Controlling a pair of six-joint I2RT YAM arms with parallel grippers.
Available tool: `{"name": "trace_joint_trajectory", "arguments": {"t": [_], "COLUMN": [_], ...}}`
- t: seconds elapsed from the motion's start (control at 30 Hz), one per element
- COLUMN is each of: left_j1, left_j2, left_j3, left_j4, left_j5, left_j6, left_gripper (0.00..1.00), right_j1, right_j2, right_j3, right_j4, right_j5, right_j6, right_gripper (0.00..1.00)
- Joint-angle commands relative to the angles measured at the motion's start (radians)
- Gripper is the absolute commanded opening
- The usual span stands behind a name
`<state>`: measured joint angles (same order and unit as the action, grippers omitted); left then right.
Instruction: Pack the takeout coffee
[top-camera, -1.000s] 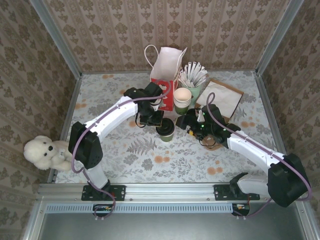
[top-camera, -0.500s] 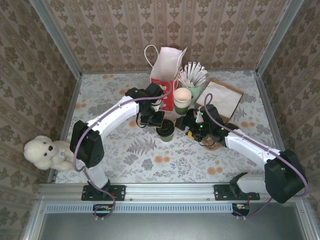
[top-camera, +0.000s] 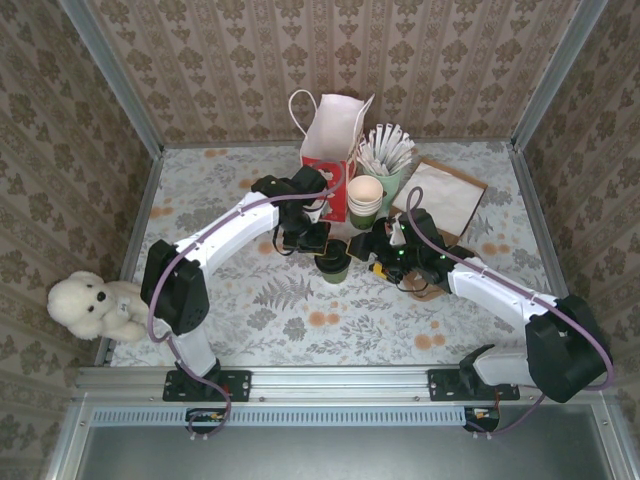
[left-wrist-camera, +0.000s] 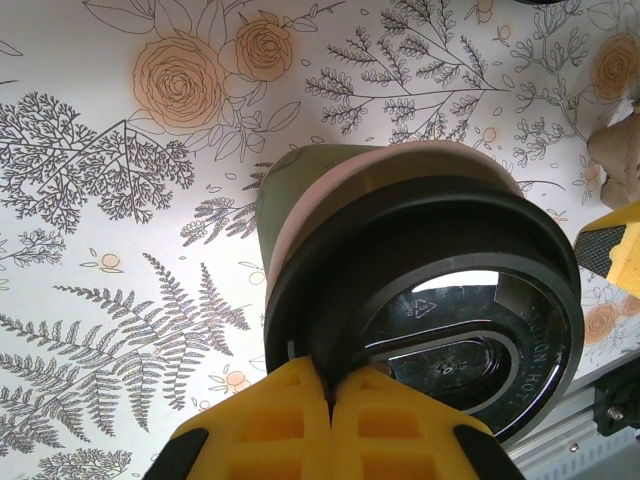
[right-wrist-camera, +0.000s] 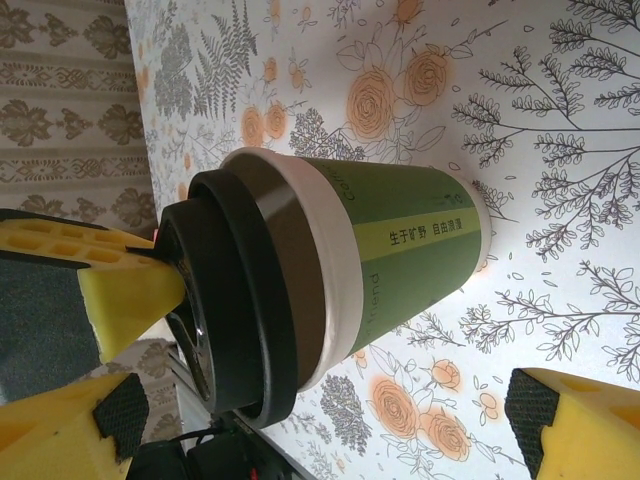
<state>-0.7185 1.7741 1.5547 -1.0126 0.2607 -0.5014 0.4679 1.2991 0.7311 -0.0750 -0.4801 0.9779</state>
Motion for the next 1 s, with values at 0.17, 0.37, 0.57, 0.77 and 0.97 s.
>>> {"name": "trace_joint_trajectory", "arguments": {"t": [0.17, 0.37, 0.57, 0.77, 0.97], "left_j1": [-0.01, -0.012, -0.015, -0.014, -0.013], "left_j2": [0.063, 0.068, 0.072, 0.077, 0.087], "left_j3": [-0.016, -0.02, -0.018, -0.006, 0.003], "left_j4": [-0.008, -0.016, -0.015, -0.014, -0.016], "left_j5": [0.015, 0.003, 0.005, 0.005, 0.009], "left_j6": [0.012, 0.018, 0.018, 0.018, 0.02], "left_gripper": [0.0, 0.0, 0.0, 0.0, 0.0], "right_j1": [-0.008, -0.011, -0.012, -0.012, -0.012], "right_j2": [0.02, 0.008, 0.018, 0.042, 0.064], "right_j3": [-0.027, -0.048, -0.041, -0.025, -0.018], "right_j4": [0.022, 0.007, 0.01, 0.015, -0.016], "right_j5": [-0.029, 0.016, -0.008, -0.02, 0.005], "right_j6": [0.025, 0.039, 0.028, 0.024, 0.028], "right_gripper": [0.9, 0.83, 0.82, 0.81, 0.79]}}
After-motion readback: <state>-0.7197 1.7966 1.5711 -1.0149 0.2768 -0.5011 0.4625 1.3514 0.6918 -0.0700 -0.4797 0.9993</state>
